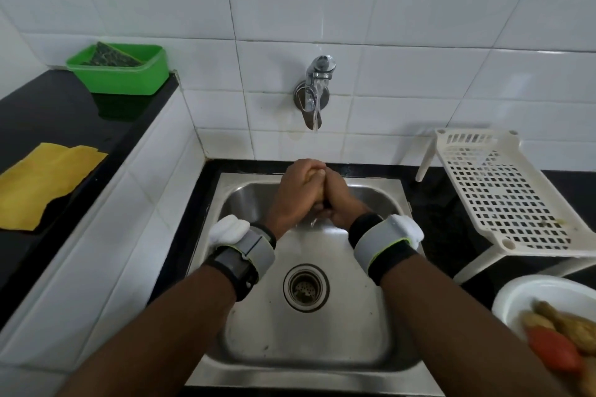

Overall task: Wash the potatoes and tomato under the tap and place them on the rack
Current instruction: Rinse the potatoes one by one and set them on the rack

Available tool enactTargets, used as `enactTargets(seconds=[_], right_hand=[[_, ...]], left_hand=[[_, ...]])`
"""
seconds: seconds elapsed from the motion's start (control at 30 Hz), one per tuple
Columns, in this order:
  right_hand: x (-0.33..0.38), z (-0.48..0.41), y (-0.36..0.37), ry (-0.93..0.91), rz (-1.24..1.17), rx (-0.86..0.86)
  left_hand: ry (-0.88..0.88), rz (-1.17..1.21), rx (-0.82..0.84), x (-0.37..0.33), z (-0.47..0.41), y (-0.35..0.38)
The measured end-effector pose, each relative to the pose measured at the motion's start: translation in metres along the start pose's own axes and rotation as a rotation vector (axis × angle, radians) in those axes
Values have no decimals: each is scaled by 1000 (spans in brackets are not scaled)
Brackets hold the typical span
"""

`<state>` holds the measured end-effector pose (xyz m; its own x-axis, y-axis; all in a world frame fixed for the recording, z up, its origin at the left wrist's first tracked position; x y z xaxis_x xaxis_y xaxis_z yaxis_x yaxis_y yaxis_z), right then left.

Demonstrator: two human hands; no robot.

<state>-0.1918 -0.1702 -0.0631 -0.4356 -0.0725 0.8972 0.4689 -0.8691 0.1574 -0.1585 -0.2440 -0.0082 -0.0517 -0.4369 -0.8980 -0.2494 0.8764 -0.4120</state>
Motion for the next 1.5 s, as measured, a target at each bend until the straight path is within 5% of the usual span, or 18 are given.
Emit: enactTargets(seconds=[0.1, 0.2, 0.37, 0.57, 0.8, 0.93, 1.0, 1.17, 1.33, 1.5], right_hand=[[6, 5, 5, -44, 29, -20], [28, 16, 1, -279, 461, -235], [37, 34, 16, -603, 953, -256], [50, 46, 13, -734, 1161, -344], [57, 26, 3, -551, 979, -355], [24, 6, -10, -38, 137, -124], [23, 9, -2, -1, 70, -68], [48, 21, -2, -315, 637, -322], [47, 34, 0, -548, 645, -390], [58, 43, 4, -821, 896, -458]], left_hand=[[82, -41, -110, -3, 1, -6], [-85, 58, -240, 1, -1, -13], [-519, 343, -278, 34, -10, -9], [-669, 540, -186, 38, 4, 9], [-362, 453, -169, 11, 11, 9], [-75, 197, -147, -8, 6, -4], [-35, 179, -192, -8, 3, -8], [-335, 467, -271, 9, -12, -6], [-682, 806, -270, 27, -9, 12], [-751, 818, -143, 28, 4, 23]])
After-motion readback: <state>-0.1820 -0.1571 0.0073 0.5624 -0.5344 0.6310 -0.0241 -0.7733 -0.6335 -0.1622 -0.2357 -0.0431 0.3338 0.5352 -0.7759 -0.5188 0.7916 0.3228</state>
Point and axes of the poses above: each hand's wrist, its own z-axis away from the middle knuckle, its own y-axis out of the palm, x = y × z, the point moved 8 cm from there along -z, towards the middle knuckle, and after that the axes turned 5 degrees about x, right-handed, at the moved point
